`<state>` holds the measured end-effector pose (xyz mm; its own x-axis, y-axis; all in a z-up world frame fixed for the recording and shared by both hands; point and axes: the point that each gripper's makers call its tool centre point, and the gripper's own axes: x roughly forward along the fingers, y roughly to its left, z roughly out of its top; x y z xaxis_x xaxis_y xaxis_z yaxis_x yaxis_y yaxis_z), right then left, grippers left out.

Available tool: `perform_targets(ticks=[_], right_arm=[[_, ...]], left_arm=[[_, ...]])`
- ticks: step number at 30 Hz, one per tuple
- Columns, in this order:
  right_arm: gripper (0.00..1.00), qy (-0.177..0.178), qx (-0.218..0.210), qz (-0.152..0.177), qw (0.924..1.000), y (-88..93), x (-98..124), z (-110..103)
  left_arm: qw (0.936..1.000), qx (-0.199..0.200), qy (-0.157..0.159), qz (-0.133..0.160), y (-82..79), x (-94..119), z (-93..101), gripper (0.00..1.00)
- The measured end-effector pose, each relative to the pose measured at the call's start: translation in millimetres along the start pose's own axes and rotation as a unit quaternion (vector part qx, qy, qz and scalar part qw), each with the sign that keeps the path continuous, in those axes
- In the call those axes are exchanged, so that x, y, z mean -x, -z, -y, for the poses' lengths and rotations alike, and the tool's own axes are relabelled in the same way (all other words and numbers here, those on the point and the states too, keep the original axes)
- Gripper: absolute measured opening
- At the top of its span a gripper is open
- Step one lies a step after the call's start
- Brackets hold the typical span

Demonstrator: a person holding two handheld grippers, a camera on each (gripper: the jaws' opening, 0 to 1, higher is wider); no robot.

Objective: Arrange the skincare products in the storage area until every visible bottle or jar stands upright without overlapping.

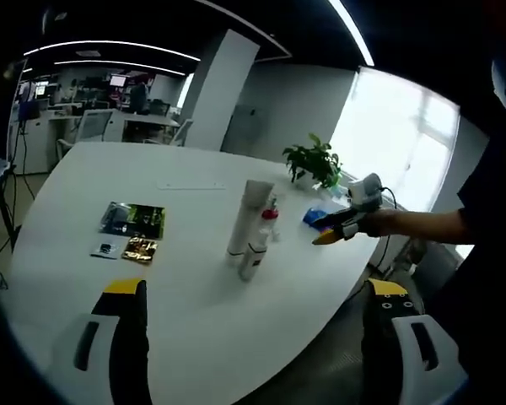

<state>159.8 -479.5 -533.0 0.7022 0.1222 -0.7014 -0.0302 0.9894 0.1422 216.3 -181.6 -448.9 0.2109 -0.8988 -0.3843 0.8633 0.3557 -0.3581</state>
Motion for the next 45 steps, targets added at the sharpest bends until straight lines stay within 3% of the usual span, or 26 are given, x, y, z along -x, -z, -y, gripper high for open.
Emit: perform_targets(ticks=[5,13,24,34,36,45], right_arm=[[0.78,-0.001,0.003,-0.023,0.9997,-2.5,-20.0,16.4],[0.73,0.000,0.001,-0.067,0.9977,0.3,-42.4,25.7],[0.70,0.022,-0.002,-0.113,0.9933,2.8,-73.0,46.7],[0.61,0.047,-0.017,-0.124,0.9911,-6.6,-88.6,54.8],[0.56,0.052,-0.016,-0.129,0.9902,-12.7,-96.8,66.2],[0.44,0.058,-0.003,-0.153,0.9865,-22.6,-113.3,68.2]], left_arm=[[1.0000,0.005,-0.003,-0.003,0.1,-1.7,-4.3,0.99],[0.9999,0.011,-0.006,0.002,-0.6,-3.3,-12.1,0.99],[0.9997,0.024,-0.003,-0.006,6.8,-11.6,-14.4,0.99],[0.9996,0.027,-0.001,-0.011,9.1,-19.0,-18.9,0.99],[0.9995,0.029,0.001,-0.011,9.5,-20.2,-18.0,0.99],[0.9993,0.031,0.006,-0.022,14.5,-27.9,-13.6,0.99]])
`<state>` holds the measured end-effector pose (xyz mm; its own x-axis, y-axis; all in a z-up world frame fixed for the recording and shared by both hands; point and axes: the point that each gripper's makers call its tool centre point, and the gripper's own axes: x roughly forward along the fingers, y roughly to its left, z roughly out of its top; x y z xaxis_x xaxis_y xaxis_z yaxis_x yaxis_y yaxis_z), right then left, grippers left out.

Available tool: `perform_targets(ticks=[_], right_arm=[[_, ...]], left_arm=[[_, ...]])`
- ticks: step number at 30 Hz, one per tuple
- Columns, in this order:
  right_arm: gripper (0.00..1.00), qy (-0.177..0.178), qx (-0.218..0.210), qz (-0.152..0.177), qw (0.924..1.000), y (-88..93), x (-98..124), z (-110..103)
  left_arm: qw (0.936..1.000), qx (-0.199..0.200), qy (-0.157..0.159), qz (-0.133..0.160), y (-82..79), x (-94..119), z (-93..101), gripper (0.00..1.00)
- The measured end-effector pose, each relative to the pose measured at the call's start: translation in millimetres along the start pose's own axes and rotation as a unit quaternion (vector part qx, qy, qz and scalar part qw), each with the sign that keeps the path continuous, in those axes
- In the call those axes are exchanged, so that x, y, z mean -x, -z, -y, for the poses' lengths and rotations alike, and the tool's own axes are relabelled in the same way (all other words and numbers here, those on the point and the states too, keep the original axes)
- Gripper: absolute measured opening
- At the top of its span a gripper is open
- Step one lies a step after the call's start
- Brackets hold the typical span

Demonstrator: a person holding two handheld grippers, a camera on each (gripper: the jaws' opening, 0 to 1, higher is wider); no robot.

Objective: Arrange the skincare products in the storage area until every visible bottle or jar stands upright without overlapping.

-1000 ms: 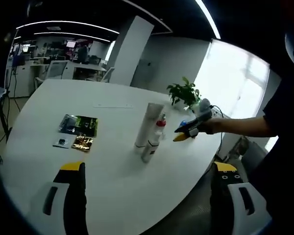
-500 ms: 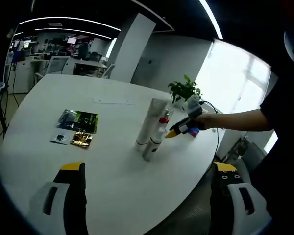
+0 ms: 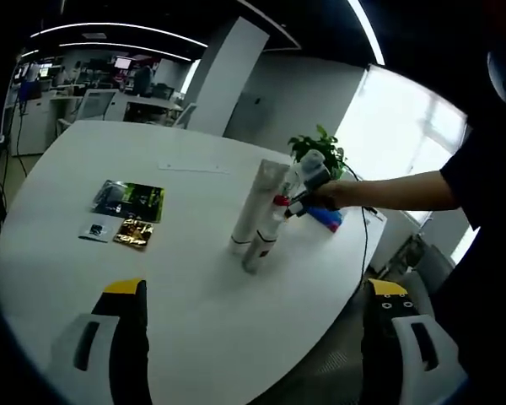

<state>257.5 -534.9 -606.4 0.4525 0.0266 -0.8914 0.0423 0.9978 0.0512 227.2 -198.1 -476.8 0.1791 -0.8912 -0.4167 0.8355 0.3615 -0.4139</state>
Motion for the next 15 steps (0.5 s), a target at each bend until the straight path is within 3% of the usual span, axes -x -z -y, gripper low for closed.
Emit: perform_targets(ticks=[8,11,15], right_arm=[[0.36,0.005,0.016,-0.031,0.9994,-10.0,-11.1,7.6],[0.29,0.008,0.019,-0.041,0.9990,-8.0,-12.8,7.6],[0.27,0.005,0.026,-0.065,0.9975,2.4,-12.6,0.6]], left_arm=[[1.0000,0.001,-0.001,0.002,-0.2,-1.7,-1.0,0.99],[1.0000,0.004,-0.003,0.003,1.0,-0.9,-2.5,0.99],[1.0000,0.008,-0.005,0.001,4.8,-1.3,-3.1,0.99]])
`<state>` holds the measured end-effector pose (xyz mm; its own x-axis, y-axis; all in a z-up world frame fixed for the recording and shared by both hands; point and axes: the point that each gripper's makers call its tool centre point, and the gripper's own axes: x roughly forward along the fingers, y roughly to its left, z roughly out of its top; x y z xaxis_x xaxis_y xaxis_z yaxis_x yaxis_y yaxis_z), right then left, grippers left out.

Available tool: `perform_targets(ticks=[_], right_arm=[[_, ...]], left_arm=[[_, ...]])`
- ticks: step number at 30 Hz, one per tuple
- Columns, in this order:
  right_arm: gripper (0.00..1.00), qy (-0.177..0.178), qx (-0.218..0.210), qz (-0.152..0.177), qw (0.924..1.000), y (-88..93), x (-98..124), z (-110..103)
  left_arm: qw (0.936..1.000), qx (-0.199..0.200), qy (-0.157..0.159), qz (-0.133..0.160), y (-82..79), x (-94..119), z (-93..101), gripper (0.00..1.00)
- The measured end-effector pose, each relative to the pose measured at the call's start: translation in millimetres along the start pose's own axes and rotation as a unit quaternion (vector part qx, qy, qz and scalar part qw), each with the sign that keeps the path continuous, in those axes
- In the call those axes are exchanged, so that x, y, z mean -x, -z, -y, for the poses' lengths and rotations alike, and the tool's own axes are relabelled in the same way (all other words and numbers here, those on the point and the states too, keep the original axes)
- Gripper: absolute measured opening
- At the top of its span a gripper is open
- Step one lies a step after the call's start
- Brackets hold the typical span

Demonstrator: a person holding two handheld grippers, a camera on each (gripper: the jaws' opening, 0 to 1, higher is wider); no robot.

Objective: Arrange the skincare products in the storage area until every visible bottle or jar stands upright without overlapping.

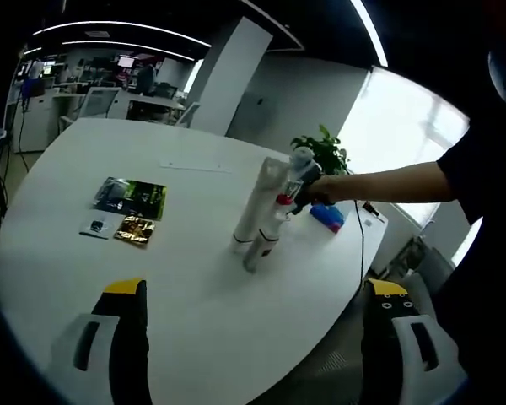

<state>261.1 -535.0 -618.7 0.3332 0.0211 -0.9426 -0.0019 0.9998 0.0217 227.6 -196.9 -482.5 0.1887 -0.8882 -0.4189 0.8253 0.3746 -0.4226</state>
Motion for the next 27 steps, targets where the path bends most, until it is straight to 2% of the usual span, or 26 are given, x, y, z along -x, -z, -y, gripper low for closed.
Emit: perform_targets(ticks=[4,5,11,19,22,24,27], right_arm=[[0.19,0.012,0.015,-0.005,0.9998,2.5,3.3,1.5],[0.14,0.020,0.025,-0.007,0.9995,1.7,2.7,4.8],[0.12,0.042,0.062,0.006,0.9972,0.7,6.0,12.1],[0.11,0.047,0.047,0.023,0.9975,-2.1,9.3,21.2],[0.11,0.048,0.028,0.052,0.9971,-7.9,17.8,24.8],[0.10,0.039,-0.004,0.078,0.9962,-10.4,28.7,22.5],[0.10,0.026,-0.051,0.121,0.9910,-10.1,46.5,18.5]], left_arm=[[1.0000,0.000,0.002,-0.001,0.1,-0.3,1.2,0.99],[1.0000,0.000,0.002,-0.001,-0.1,-0.4,1.2,0.99],[1.0000,0.000,0.001,0.003,-2.4,-0.1,1.1,0.99],[1.0000,-0.003,0.002,0.003,-2.5,2.0,3.5,0.99],[1.0000,-0.001,0.005,0.006,-3.6,3.4,5.6,0.99],[0.9999,0.005,0.009,0.011,-5.7,3.8,7.7,0.99],[0.9998,0.006,0.015,0.013,-8.3,3.4,11.5,0.99]])
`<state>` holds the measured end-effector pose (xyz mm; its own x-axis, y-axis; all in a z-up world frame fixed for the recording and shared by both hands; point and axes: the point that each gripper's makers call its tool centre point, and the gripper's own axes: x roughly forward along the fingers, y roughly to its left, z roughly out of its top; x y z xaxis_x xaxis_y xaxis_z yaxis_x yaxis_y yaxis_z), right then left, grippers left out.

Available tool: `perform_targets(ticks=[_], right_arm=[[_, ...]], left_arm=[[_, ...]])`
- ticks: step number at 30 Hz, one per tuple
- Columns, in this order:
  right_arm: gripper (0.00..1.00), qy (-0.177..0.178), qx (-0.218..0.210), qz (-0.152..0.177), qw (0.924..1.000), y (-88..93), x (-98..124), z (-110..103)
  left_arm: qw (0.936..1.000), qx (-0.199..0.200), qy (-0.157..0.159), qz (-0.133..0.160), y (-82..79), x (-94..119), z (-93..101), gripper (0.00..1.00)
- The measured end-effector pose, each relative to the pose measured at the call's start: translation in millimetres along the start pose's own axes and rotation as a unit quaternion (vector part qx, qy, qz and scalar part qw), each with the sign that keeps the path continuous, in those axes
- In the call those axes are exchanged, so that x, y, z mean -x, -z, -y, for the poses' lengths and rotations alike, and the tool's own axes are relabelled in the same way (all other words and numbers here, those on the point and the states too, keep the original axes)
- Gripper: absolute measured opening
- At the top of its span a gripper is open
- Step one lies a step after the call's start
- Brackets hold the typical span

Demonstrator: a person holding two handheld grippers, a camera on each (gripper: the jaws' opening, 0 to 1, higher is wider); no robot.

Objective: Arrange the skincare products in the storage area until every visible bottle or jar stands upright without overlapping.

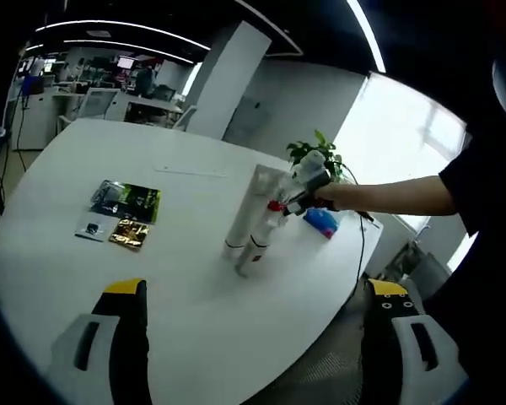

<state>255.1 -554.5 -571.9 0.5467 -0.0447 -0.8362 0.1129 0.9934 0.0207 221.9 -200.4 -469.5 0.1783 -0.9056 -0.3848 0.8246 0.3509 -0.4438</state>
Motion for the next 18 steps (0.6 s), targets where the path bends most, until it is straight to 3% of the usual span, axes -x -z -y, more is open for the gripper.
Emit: perform_targets(ticks=[2,7,9,11,18], right_arm=[[0.10,0.000,-0.023,0.040,0.9989,-4.0,19.0,0.2],[0.10,0.001,-0.035,0.087,0.9956,1.3,54.2,-11.6],[0.10,0.008,-0.029,0.103,0.9943,9.0,80.1,-28.1],[0.10,0.004,-0.037,0.127,0.9912,8.2,88.8,-29.0],[0.10,0.003,-0.051,0.164,0.9850,22.4,118.7,-39.9]], left_arm=[[1.0000,-0.003,0.004,0.000,-1.3,-0.6,3.0,0.99],[0.9998,-0.008,0.019,-0.002,-3.9,-1.7,10.8,0.99],[0.9997,-0.011,0.022,0.000,-6.3,-1.6,12.9,0.99],[0.9996,-0.013,0.025,0.002,-8.9,-1.2,15.5,0.99],[0.9993,-0.014,0.035,0.008,-13.8,-0.1,23.8,0.98]])
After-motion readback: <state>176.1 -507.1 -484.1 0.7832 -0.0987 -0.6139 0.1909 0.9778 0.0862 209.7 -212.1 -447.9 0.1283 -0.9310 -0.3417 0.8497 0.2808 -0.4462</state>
